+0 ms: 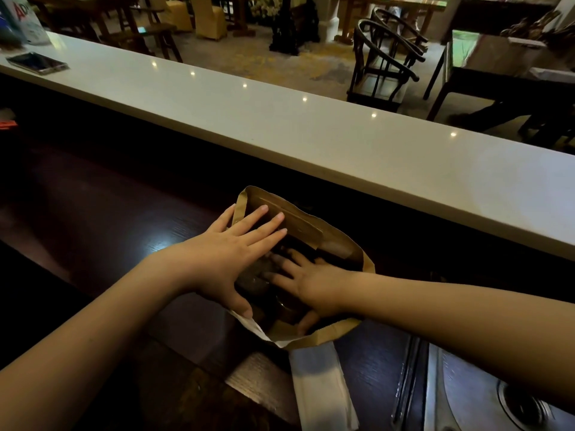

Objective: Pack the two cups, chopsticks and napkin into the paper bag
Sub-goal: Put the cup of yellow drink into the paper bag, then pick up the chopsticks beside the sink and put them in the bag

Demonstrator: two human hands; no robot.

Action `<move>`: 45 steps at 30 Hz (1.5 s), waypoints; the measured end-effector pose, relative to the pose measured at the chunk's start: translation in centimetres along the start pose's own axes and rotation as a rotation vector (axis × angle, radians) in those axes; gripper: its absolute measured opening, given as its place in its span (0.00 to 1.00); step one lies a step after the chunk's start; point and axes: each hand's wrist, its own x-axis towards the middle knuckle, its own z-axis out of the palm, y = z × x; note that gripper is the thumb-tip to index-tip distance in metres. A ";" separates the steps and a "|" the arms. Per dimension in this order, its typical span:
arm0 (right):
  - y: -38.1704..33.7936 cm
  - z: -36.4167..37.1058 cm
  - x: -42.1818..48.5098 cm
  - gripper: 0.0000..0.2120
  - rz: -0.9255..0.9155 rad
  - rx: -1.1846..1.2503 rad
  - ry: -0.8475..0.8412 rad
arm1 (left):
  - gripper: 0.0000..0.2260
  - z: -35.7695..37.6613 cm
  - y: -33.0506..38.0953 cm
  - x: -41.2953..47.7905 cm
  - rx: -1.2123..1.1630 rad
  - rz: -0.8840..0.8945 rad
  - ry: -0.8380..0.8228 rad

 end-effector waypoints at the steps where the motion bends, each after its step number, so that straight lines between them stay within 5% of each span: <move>1: 0.2 -0.3 -0.6 0.48 0.003 0.018 0.010 | 0.53 0.0 0.0 0.0 0.001 -0.001 -0.002; 8: 1.5 -3.7 -5.2 0.54 0.059 0.105 -0.027 | 0.55 -0.6 -0.3 0.3 0.000 -0.020 -0.030; 22: 3.6 -4.6 -13.5 0.48 0.019 0.325 0.281 | 0.49 -2.7 0.0 0.4 -0.089 -0.116 -0.003; 26: 5.0 -2.2 -15.4 0.48 0.052 0.444 0.346 | 0.38 -4.7 3.3 -0.8 -0.192 -0.039 0.207; 32: 8.6 5.0 -16.6 0.51 0.303 0.578 0.315 | 0.18 -3.1 15.0 -0.6 -0.487 0.204 0.741; 35: 9.5 9.4 -16.1 0.50 0.412 0.676 0.247 | 0.12 0.5 19.7 2.5 -0.604 0.260 0.640; 39: 9.9 14.6 -15.2 0.42 0.578 0.696 0.214 | 0.17 6.3 22.2 8.8 -0.608 0.039 0.324; 42: 8.8 18.0 -14.9 0.32 0.543 0.563 0.168 | 0.18 9.8 22.8 11.8 -0.517 -0.102 0.119; 45: 7.4 20.6 -14.8 0.30 0.472 0.435 0.104 | 0.19 12.0 24.3 12.8 -0.517 -0.178 0.088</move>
